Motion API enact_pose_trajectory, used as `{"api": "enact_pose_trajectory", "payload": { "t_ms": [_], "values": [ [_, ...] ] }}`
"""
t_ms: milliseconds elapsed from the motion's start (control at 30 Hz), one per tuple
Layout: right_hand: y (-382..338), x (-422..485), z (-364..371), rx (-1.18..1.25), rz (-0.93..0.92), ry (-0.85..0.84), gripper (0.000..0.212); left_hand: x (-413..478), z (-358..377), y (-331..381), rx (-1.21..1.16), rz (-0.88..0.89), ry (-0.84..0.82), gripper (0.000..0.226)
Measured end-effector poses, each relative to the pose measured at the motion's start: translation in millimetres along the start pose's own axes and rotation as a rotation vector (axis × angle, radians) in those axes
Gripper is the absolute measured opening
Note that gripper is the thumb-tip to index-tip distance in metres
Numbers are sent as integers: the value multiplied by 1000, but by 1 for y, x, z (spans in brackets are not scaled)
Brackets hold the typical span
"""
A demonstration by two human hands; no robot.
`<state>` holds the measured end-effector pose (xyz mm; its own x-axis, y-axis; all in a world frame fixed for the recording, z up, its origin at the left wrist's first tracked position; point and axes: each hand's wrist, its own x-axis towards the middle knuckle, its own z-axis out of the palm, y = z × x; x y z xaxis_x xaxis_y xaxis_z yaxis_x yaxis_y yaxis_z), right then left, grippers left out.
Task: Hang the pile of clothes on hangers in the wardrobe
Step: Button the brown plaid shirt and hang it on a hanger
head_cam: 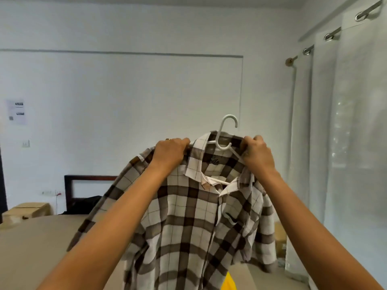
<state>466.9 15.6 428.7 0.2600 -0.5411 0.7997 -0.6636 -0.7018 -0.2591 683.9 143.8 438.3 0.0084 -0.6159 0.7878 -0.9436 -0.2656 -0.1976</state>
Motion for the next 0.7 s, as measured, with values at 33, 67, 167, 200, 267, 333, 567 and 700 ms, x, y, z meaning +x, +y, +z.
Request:
{"api": "enact_pose_trajectory", "payload": {
  "t_ms": [33,67,167,200,267,333,567,700],
  "values": [
    [-5,5,-3,118,-11,9,24,4,-2,3,-9,2,18,20],
    [-8,10,-5,287,-8,-60,31,7,-5,4,-39,-5,35,19],
    [-5,18,-13,599,15,-193,42,10,-11,-9,-175,-56,49,18],
    [1,21,-14,575,15,-75,39,9,-12,-17,-238,-65,48,17],
    [13,22,-14,388,-86,49,33,9,-14,-31,-375,-71,21,15],
    [16,18,-11,329,-169,-82,33,12,-17,-38,-457,-46,1,17],
    [24,23,-26,432,-281,-150,17,5,-44,-67,-587,1,-269,32],
    [12,27,-42,525,-285,-250,6,8,-54,-90,-599,-102,-487,29]
  ]
}}
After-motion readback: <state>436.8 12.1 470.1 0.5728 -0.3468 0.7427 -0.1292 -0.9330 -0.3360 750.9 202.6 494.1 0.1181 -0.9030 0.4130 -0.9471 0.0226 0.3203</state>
